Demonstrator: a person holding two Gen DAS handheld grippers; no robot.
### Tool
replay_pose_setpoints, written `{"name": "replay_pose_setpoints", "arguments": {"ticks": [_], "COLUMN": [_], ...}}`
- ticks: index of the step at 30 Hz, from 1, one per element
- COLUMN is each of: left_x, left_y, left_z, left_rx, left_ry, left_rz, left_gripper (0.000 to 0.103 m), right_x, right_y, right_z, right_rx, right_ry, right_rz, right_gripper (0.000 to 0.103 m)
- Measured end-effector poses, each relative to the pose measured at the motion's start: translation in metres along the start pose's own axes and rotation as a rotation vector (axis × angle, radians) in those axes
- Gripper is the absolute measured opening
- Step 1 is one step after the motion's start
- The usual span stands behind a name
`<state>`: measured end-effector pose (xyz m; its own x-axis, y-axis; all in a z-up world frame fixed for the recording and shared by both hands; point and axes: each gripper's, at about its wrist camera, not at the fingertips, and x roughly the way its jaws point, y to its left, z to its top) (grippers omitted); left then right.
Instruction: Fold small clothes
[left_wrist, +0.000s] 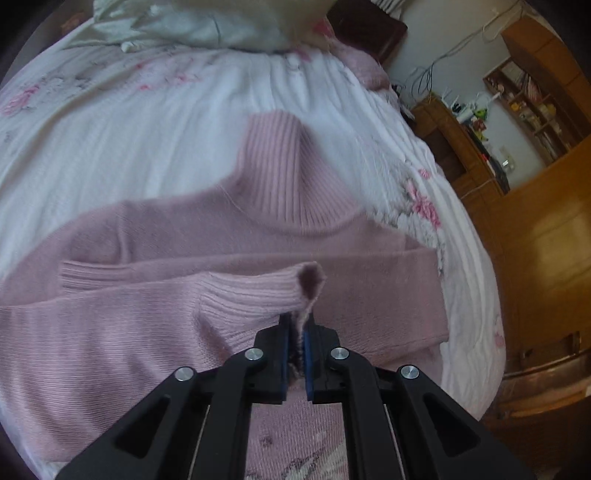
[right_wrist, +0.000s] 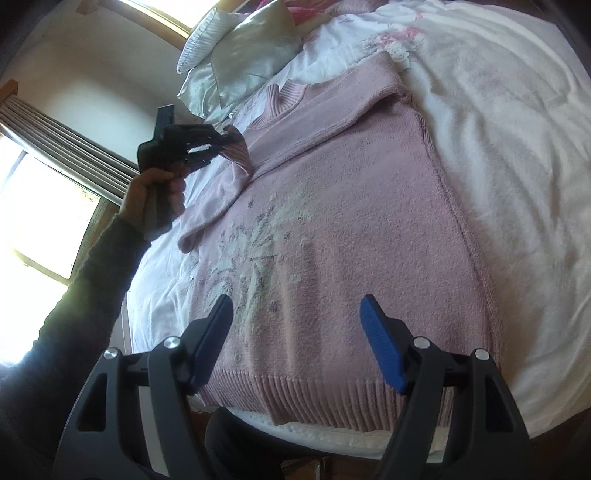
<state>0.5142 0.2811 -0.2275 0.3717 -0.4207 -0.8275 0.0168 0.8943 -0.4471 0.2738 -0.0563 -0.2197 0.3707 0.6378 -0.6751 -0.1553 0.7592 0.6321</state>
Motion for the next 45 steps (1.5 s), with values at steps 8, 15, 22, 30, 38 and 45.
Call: {"name": "replay_pose_setpoints", "arguments": {"ticks": [8, 15, 22, 30, 38, 45], "left_x": [-0.060, -0.129, -0.153, -0.149, -0.152, -0.147], "left_y": [0.040, 0.099, 0.145, 0.149, 0.130, 0.116], "left_z": [-0.049, -0.181, -0.300, -0.327, -0.320, -0.318], "left_rx": [-0.083, -0.190, -0.376, -0.437, -0.395, -0.381], "left_ry": [-0.148, -0.210, -0.228, -0.222, -0.227, -0.217], "left_rz": [-0.179, -0.183, -0.195, -0.232, -0.242, -0.253], "left_gripper": [0.074, 0.077, 0.078, 0.078, 0.078, 0.078], "right_x": [0.065, 0.199, 0.262, 0.251, 0.132, 0.068], "right_y": [0.000, 0.000, 0.025, 0.058, 0.088, 0.035], "right_z": [0.121, 0.219, 0.237, 0.251, 0.291, 0.307], "right_rx": [0.030, 0.161, 0.120, 0.066, -0.087, -0.067], "right_ry": [0.104, 0.280, 0.351, 0.304, 0.082, -0.020], "right_rz": [0.205, 0.309, 0.225, 0.166, 0.142, 0.056], "right_gripper": [0.073, 0.065, 0.063, 0.008, 0.007, 0.007]}}
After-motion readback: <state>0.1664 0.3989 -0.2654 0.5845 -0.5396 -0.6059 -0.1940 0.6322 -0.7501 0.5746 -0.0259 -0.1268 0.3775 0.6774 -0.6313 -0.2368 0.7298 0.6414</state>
